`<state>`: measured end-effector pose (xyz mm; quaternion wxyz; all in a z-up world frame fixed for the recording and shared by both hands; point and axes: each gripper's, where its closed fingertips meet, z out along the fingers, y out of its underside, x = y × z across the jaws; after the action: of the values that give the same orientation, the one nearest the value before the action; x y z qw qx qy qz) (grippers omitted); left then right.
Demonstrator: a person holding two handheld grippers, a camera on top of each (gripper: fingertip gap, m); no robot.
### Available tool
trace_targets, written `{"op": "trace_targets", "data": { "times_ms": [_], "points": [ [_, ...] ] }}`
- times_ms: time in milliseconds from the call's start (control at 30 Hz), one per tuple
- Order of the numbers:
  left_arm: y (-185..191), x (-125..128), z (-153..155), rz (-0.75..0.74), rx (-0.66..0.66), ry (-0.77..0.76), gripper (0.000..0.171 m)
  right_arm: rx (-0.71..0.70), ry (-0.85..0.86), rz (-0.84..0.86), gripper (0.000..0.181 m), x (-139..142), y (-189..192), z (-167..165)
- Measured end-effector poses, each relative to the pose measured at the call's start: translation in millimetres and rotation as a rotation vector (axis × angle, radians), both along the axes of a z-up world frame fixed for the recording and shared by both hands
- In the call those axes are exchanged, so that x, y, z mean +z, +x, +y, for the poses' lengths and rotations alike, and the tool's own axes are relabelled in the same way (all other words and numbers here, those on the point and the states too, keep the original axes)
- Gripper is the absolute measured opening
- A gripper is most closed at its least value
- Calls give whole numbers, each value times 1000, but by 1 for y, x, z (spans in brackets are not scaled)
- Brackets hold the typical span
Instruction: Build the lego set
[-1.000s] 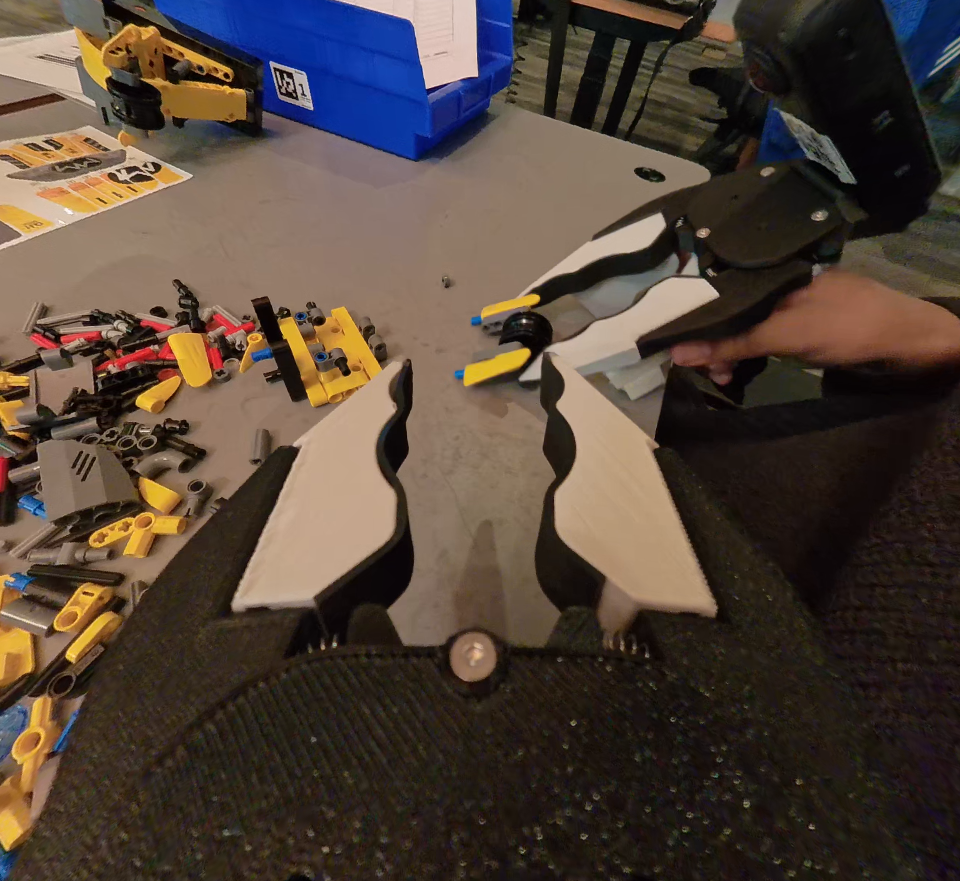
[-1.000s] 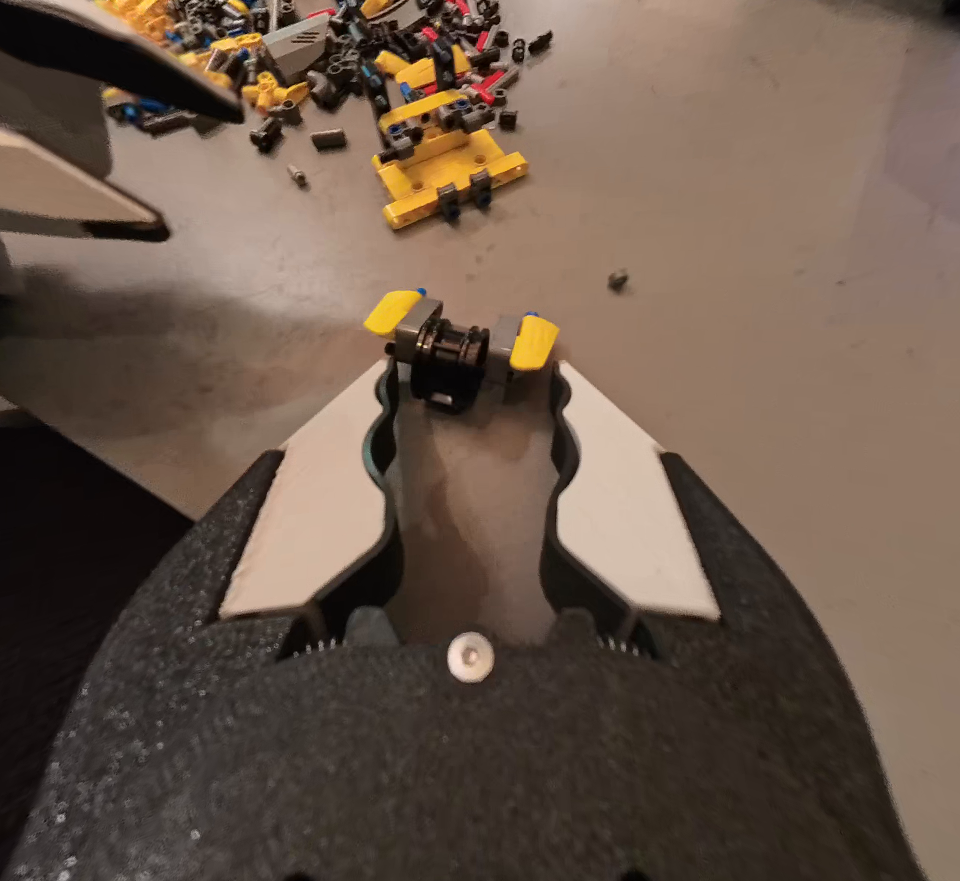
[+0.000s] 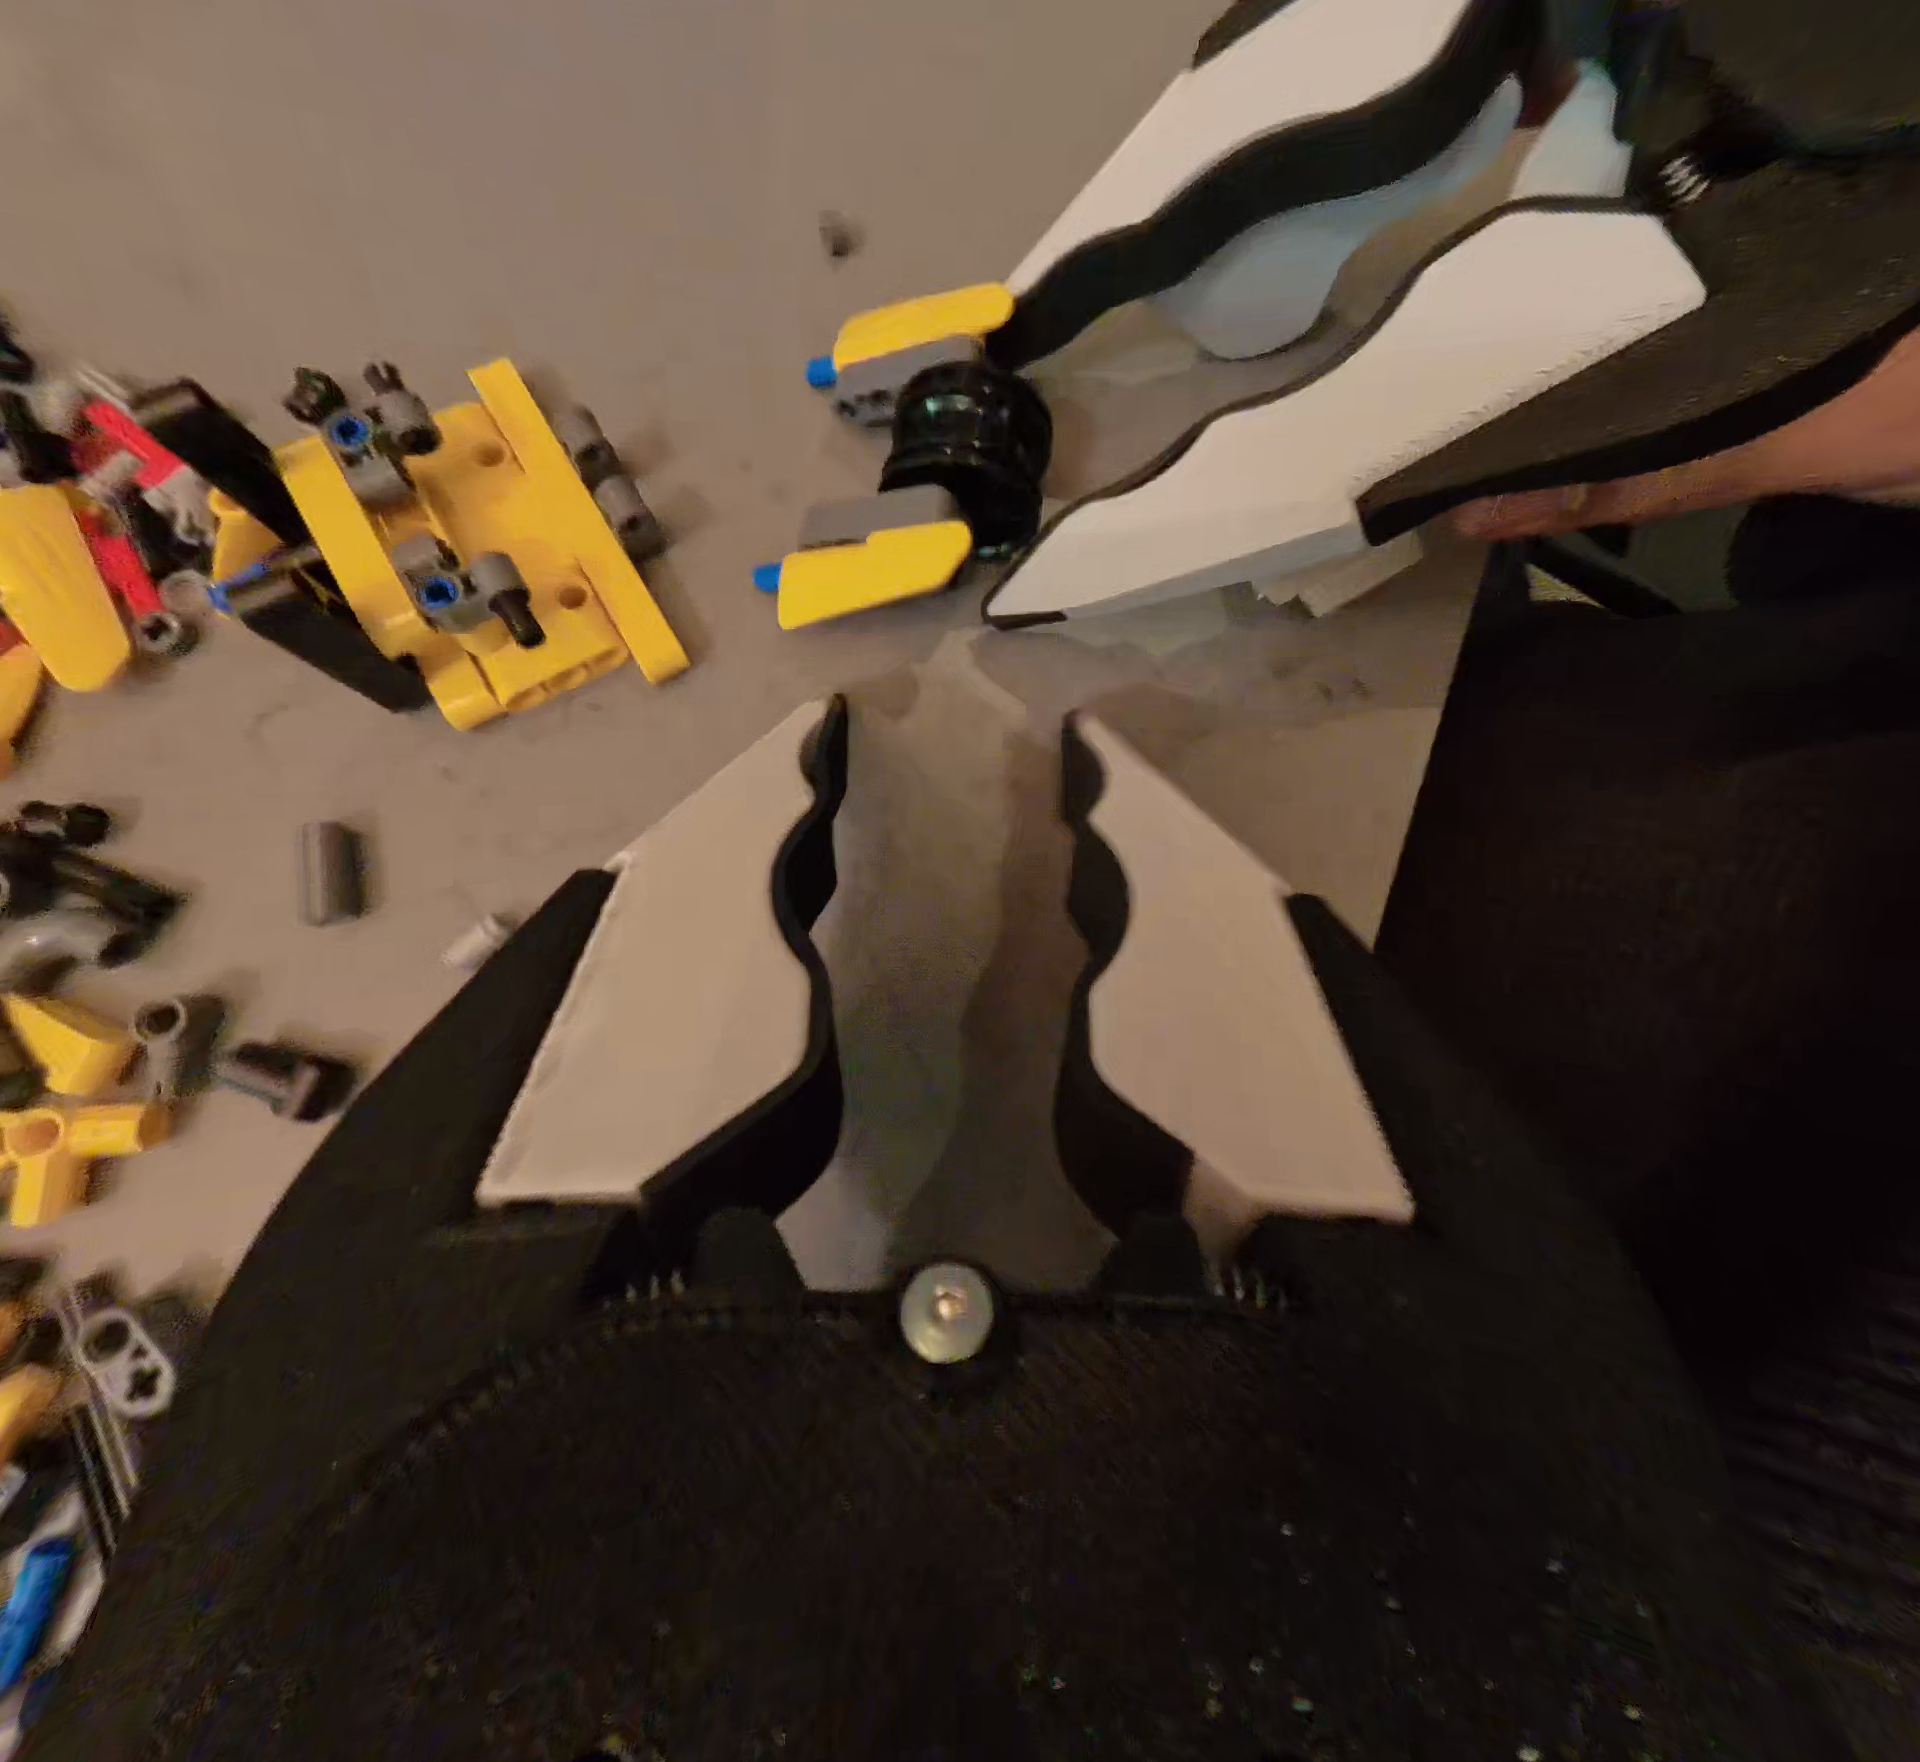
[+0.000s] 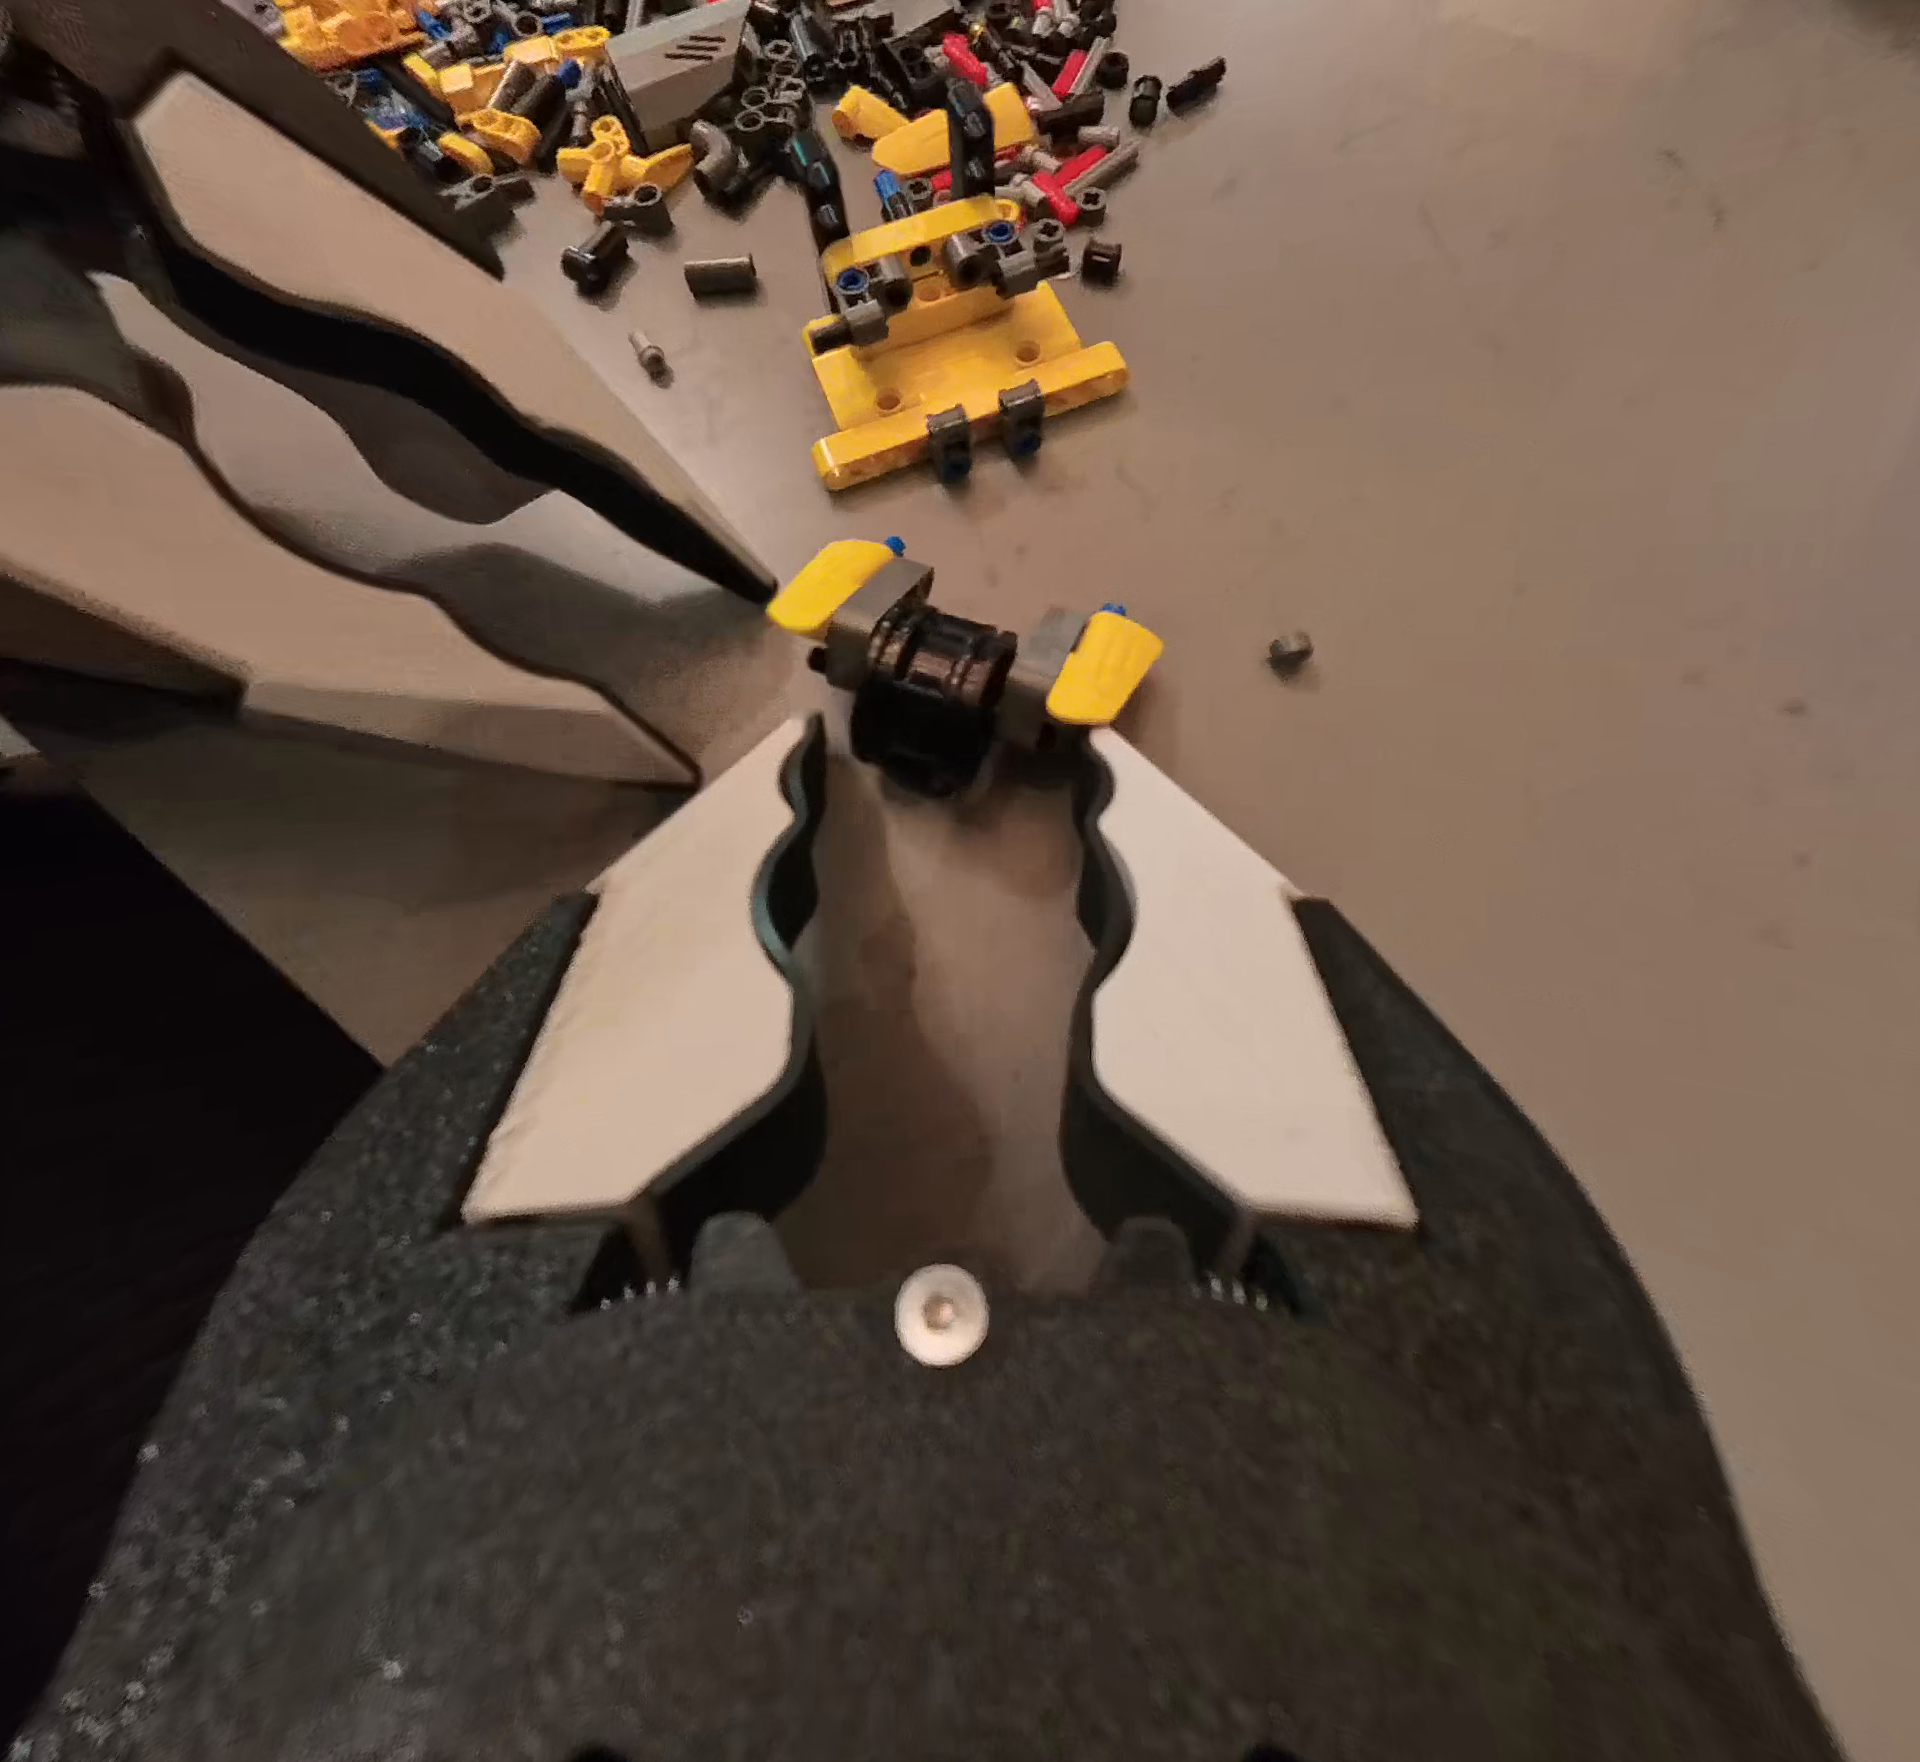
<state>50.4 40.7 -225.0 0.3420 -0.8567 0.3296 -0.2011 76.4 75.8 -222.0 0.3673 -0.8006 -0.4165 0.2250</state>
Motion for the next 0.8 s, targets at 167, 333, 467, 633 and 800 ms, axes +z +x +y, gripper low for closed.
{"op": "trace_targets", "data": {
  "times_ms": [167, 333, 467, 633, 800],
  "points": [
    [28, 6, -5, -56, -88, -6, 32, 78, -79, 77, 38, 3, 1, -5],
    [36, 1, -16, 15, -166, 24, 42, 73, -29, 37, 37, 1, 14, 1],
    [32, 11, -38, 39, -288, 30, 43, 145, -1, 17, 37, 0, 20, -6],
    [21, 43, -20, 54, -311, 206, 87, 299, -16, 27, 37, 0, 30, -23],
    [39, 36, -8, -20, -453, 112, 121, 470, -58, 32, 37, 1, 40, -43]
  ]
}}
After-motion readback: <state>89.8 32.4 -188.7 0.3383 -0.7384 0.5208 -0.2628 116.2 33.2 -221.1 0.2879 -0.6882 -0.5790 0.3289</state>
